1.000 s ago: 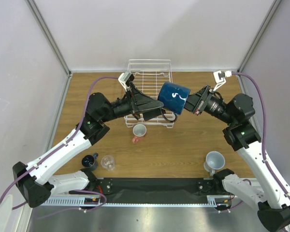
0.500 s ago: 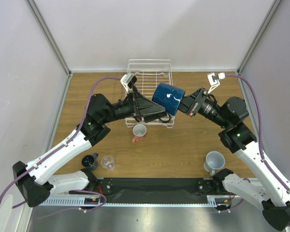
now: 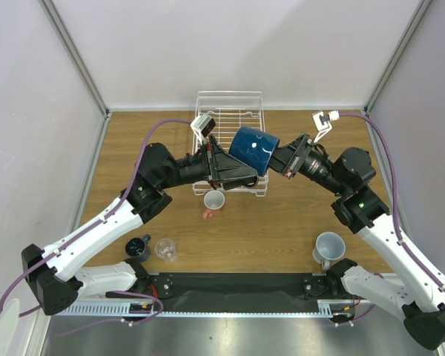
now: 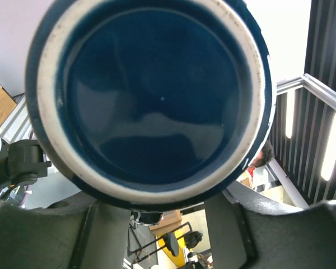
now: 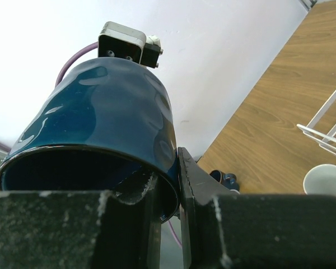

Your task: Load the cups into the dish rack

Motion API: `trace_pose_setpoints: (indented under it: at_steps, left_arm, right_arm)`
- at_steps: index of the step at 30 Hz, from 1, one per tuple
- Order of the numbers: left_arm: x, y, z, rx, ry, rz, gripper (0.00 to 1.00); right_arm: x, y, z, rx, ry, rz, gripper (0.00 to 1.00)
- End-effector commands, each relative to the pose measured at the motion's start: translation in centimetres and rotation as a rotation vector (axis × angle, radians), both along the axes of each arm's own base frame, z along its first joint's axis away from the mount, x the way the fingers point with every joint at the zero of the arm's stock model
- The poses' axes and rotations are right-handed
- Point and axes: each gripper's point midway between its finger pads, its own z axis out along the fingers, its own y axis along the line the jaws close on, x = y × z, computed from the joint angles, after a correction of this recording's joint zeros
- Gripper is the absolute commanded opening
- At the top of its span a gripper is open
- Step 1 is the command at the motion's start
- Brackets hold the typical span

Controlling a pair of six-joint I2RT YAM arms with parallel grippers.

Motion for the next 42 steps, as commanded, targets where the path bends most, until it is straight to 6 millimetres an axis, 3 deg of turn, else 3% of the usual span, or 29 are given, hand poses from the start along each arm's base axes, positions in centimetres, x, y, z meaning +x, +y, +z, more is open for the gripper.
trace_pose_setpoints:
  at_steps: [1,6,12,15,19,25,30,31,36,40,42]
  left_arm:
    - [-1.2,0.1,2.7,-0.053,-0.084,-0.03,0.53]
    - [-1.3,-0.2,2.5,-0.047,-0.077,-0.038,0.51]
    - [-1.3,-0.1,2.8,-0.057,-0.083,-0.03,0.41]
    - [-1.3,0.0,2.7,-0.062,-0.079,-0.026,0.32]
    - [-1.1,0.0,2.1,-0.061,-0.061,-0.02,0.0]
    - [-0.4,0.6,2.0,-0.029,-0.087,0.045,0.0]
    - [0.8,0.9,1.0,0.099,-0.155,0.119,0.0]
    - [1.0,1.1,1.5,0.101,-0.175,0.133,0.0]
    - [2.9,1.7,0.0,0.227,-0.221,0.21,0.0]
    - [5.0,2.4,-1.1,0.318,-0.269,0.276,0.0]
    - [7.1,2.6,-1.5,0.381,-0.311,0.34,0.0]
  right_arm:
    - [-0.7,-0.5,3.6,0.081,-0.115,-0.007,0.0]
    - [-0.8,-0.4,3.7,0.079,-0.119,-0.005,0.0]
    - [-0.8,-0.4,3.2,0.064,-0.111,-0.006,0.0]
    - [-0.9,-0.4,3.2,0.062,-0.116,-0.002,0.0]
    - [-0.8,-0.4,2.8,0.05,-0.101,0.001,0.0]
    - [-0.8,-0.3,1.9,0.024,-0.065,0.01,0.01]
    - [-0.6,-0.6,0.6,-0.028,-0.022,-0.014,0.18]
    - [-0.5,-0.6,0.2,-0.039,-0.008,-0.017,0.35]
    - [0.2,-1.9,-2.3,-0.146,0.101,-0.093,0.82]
    - [-0.4,-3.2,-5.3,-0.241,0.202,-0.122,0.85]
    - [-1.0,-4.4,-7.4,-0.303,0.262,-0.162,0.85]
